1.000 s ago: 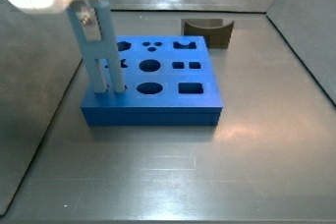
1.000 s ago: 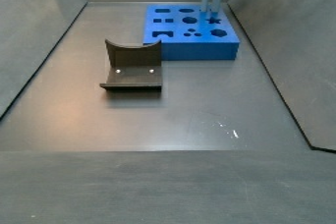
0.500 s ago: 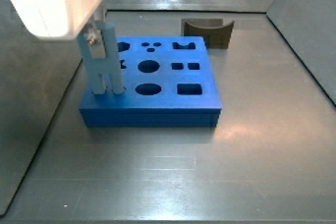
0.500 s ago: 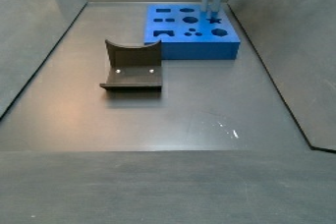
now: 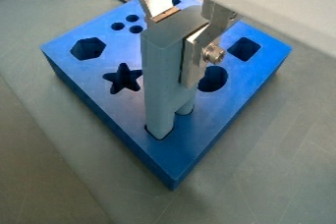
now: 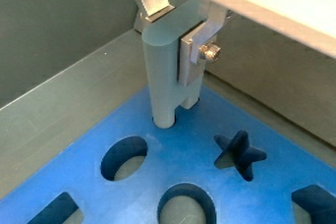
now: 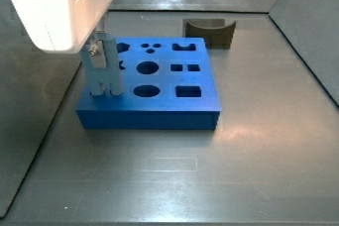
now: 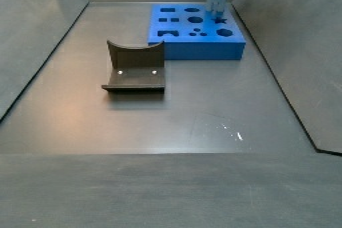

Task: Insert the square-circle object.

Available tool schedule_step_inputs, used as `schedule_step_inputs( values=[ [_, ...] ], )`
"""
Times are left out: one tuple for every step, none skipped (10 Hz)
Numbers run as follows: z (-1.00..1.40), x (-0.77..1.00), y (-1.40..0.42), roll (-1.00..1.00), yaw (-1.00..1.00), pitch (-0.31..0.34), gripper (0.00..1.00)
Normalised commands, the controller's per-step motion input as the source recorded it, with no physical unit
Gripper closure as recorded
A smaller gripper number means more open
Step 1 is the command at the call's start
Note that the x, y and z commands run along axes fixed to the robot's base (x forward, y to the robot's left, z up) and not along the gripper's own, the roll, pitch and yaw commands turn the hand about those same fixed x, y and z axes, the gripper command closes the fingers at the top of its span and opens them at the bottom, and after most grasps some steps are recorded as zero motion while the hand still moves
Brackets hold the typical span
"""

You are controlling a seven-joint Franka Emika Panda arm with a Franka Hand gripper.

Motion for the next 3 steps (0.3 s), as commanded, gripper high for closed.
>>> schedule_step_inputs(
  values=[
    [-0.20,-0.04,0.00,-0.15,0.00,-0.123,1.00],
    [-0.11,-0.01,0.00,-0.11,0.00,-0.070,1.00],
    [0.00,0.00,0.00,0.00,0.00,0.000,1.00]
  ],
)
